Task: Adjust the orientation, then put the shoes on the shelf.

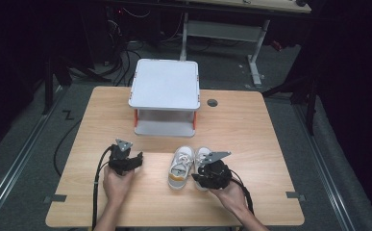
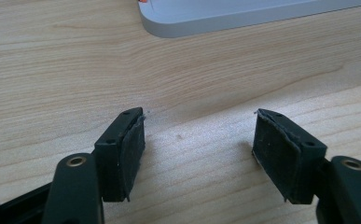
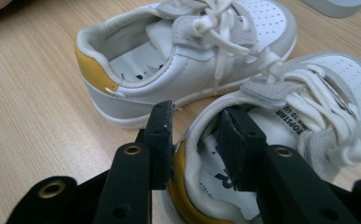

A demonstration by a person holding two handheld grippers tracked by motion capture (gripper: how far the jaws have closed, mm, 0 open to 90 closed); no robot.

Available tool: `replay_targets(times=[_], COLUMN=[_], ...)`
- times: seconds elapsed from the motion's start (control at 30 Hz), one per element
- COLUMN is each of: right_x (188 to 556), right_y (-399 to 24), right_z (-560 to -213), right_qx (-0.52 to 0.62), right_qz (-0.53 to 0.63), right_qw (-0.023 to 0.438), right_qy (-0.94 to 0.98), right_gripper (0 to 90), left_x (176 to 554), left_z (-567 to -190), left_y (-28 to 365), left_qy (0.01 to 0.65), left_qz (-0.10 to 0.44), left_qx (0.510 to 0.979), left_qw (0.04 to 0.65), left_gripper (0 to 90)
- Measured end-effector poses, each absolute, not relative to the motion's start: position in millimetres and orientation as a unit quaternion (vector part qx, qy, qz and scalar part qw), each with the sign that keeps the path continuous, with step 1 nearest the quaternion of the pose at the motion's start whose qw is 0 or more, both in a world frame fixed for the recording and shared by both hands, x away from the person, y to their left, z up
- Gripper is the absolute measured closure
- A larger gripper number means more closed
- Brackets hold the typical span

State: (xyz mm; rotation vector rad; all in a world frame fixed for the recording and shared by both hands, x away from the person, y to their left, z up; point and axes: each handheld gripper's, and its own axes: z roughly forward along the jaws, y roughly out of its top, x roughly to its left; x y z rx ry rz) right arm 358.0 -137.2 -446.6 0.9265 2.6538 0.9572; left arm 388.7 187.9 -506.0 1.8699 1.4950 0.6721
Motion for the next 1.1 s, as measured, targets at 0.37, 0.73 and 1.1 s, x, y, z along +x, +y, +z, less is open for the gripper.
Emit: replay_targets(times=[0.37, 0.73, 1.1], right_x=[356.6, 351.8, 390.8], right_y=[-130.5, -172.4, -249.0], right_z=[-456.3, -432.6, -460.6], right_qx=[0.305, 0.332, 0.454], right_qz=[0.341, 0.421, 0.403], right_qw=[0.066, 0.088, 0.179], right_qy=[0.886, 0.84, 0.774], right_gripper=[48.9, 50.8, 52.5], left_x=[388.7, 388.7, 388.1], left_z=[-506.0, -506.0, -505.6], left_y=[187.9, 187.8, 187.7], left_qy=[0.569, 0.569, 0.57], left_qz=[0.256, 0.256, 0.255], left_qx=[0.712, 0.712, 0.713], left_qw=[0.321, 0.321, 0.32], left_gripper=[34.3, 34.2, 34.3])
